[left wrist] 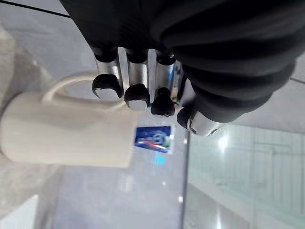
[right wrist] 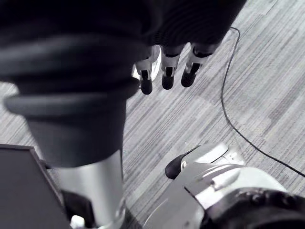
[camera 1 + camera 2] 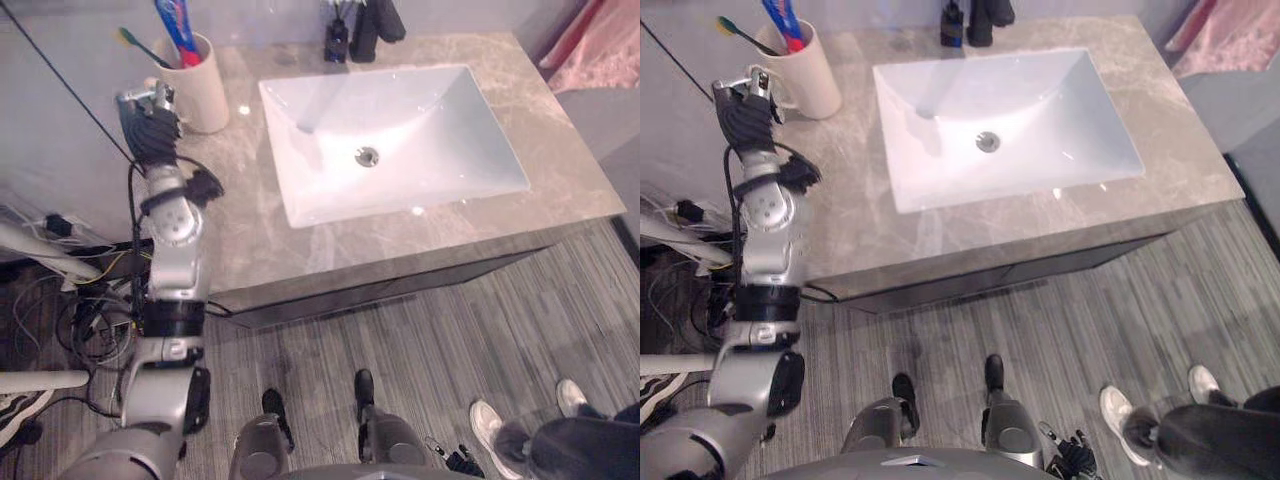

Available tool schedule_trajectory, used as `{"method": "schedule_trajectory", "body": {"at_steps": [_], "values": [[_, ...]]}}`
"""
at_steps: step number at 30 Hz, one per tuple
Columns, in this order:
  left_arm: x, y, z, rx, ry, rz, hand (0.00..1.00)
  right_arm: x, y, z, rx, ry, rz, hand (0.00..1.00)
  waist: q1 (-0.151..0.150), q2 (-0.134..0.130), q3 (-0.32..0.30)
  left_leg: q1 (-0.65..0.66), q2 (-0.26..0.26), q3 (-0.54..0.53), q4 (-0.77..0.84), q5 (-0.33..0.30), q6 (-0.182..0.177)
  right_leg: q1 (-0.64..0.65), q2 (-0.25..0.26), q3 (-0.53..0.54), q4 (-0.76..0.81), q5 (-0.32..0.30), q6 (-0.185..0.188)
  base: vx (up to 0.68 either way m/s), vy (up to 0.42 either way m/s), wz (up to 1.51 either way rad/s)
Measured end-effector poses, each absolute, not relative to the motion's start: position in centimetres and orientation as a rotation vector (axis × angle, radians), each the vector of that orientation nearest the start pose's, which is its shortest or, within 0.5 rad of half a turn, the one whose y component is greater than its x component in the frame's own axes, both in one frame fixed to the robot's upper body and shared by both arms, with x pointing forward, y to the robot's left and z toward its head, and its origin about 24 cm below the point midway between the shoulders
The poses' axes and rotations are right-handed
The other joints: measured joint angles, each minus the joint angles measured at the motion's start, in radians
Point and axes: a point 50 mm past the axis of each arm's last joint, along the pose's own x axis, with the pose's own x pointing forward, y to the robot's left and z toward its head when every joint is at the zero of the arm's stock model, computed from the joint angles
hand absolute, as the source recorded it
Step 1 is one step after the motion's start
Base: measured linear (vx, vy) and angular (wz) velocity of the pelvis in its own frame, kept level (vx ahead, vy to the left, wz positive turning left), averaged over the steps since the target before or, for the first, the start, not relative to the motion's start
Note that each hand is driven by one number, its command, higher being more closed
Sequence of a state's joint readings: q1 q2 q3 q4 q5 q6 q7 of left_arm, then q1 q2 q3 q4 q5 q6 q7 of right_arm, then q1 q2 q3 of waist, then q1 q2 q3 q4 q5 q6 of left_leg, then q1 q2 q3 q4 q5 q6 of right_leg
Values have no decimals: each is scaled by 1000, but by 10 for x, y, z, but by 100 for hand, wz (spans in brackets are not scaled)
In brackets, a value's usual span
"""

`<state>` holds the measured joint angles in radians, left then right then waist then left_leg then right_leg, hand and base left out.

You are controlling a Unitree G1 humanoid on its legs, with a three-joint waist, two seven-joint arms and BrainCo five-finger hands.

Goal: Organize washtable

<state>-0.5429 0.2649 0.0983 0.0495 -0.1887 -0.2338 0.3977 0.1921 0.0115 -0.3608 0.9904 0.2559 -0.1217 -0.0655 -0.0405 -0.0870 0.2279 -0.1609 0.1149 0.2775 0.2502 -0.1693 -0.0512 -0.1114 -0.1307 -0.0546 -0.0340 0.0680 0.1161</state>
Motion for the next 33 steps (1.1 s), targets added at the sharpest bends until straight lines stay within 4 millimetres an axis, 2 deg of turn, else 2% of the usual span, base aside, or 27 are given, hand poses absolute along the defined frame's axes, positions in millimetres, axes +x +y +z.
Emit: {"method": "schedule_trajectory", "body": {"at_steps": [2, 3, 6, 9, 11, 14, 17, 19, 20, 21, 22, 23, 24, 25, 26, 27, 28, 30, 31, 33], "values": [[299, 187, 202, -137, -739, 292, 100, 56, -207, -162, 342, 1007, -631, 0, 9, 11, -12, 14, -11, -15, -24, 7, -2, 12, -8, -17, 5, -11, 3, 52, -1, 24], [292, 180, 194, -155, -727, 265, 100, 55, -208, -162, 341, 1008, -636, 0, 24, 19, -22, 33, -23, -16, -44, 21, -2, 17, -14, -19, 7, -16, 5, 63, -7, 18], [272, 173, 176, -190, -701, 227, 100, 52, -212, -161, 337, 1012, -646, 0, 29, 49, -48, 73, -39, -41, -92, 40, -3, 53, -18, -51, 7, -29, 4, 73, -45, 27], [251, 169, 164, -188, -684, 175, 100, 40, -213, -164, 344, 1049, -671, 0, 41, 65, -97, 95, -40, -68, -119, 51, -7, 80, -16, -82, 6, -37, 1, 77, -37, 30], [239, 172, 154, -187, -664, 173, 100, 34, -215, -165, 352, 1059, -688, 0, 51, 72, -114, 118, -41, -87, -141, 61, -10, 105, -15, -107, 6, -43, -5, 28, -38, 38], [223, 184, 128, -194, -572, 245, 100, 24, -219, -166, 357, 1090, -711, 0, 75, 73, -144, 144, -48, -118, -178, 87, -12, 132, -18, -145, 6, -58, -5, -20, -35, 32], [212, 205, 90, -181, -411, 359, 100, 22, -219, -166, 355, 1094, -713, 0, 79, 75, -148, 173, -51, -148, -216, 115, -13, 164, -17, -181, 6, -68, -12, -64, -32, 29], [199, 228, 46, -157, -209, 489, 100, 21, -220, -166, 353, 1098, -719, 0, 78, 76, -167, 182, -53, -179, -243, 141, -15, 179, -16, -218, 6, -72, -13, -85, -24, 42], [195, 234, 34, -160, -159, 524, 100, 21, -220, -166, 353, 1098, -721, 0, 78, 76, -167, 188, -53, -185, -249, 147, -15, 187, -15, -227, 5, -72, -13, -84, -11, 44], [183, 248, 6, -182, -31, 626, 100, 21, -220, -166, 353, 1099, -725, 0, 79, 76, -168, 203, -54, -202, -263, 156, -15, 205, -15, -239, 5, -73, -13, -71, -2, 30], [177, 252, -4, -176, 22, 667, 100, 21, -220, -166, 352, 1100, -726, 0, 81, 74, -170, 209, -54, -204, -268, 160, -16, 211, -15, -244, 4, -74, -13, -94, 3, 30], [162, 260, -24, -133, 136, 738, 100, 21, -219, -166, 352, 1098, -725, 0, 81, 73, -173, 217, -54, -212, -274, 165, -16, 221, -15, -259, -1, -74, -12, -93, 8, 18], [146, 264, -45, -76, 256, 778, 100, 21, -219, -166, 352, 1099, -725, 0, 82, 71, -179, 220, -55, -216, -286, 170, -20, 230, -15, -264, -7, -76, -11, -93, 12, 17], [137, 264, -55, -62, 318, 791, 100, 21, -219, -166, 351, 1100, -724, 0, 82, 68, -181, 221, -56, -219, -293, 171, -21, 232, -15, -266, -11, -78, -7, -79, 18, 13], [121, 263, -77, -50, 447, 800, 100, 21, -219, -167, 349, 1103, -723, 0, 82, 70, -187, 225, -57, -222, -308, 174, -16, 234, -16, -270, -13, -84, -8, -54, 17, 9], [112, 261, -88, -54, 514, 806, 0, 21, -219, -167, 350, 1105, -723, 0, 82, 70, -187, 228, -57, -223, -314, 177, -16, 235, -16, -271, -13, -84, -7, -60, 20, 6], [94, 256, -109, -70, 650, 805, 0, 20, -219, -167, 344, 1116, -719, 0, 80, 68, -187, 240, -57, -222, -329, 181, -16, 237, -16, -271, -12, -87, -7, -38, 12, 2], [60, 242, -138, -107, 873, 781, 0, 17, -217, -169, 345, 1146, -721, 0, 76, 67, -195, 249, -56, -212, -347, 182, -16, 237, -16, -269, -13, -89, -6, 0, 0, -2], [51, 238, -145, -123, 931, 771, 0, 16, -216, -169, 342, 1154, -720, 0, 76, 65, -197, 255, -55, -209, -353, 182, -16, 237, -16, -266, -13, -89, -6, 18, 2, -12], [17, 224, -162, -195, 1119, 756, 0, 13, -217, -170, 340, 1170, -729, 0, 72, 62, -200, 262, -54, -190, -354, 182, -16, 236, -15, -251, -13, -92, -5, 43, 6, -19]]}}
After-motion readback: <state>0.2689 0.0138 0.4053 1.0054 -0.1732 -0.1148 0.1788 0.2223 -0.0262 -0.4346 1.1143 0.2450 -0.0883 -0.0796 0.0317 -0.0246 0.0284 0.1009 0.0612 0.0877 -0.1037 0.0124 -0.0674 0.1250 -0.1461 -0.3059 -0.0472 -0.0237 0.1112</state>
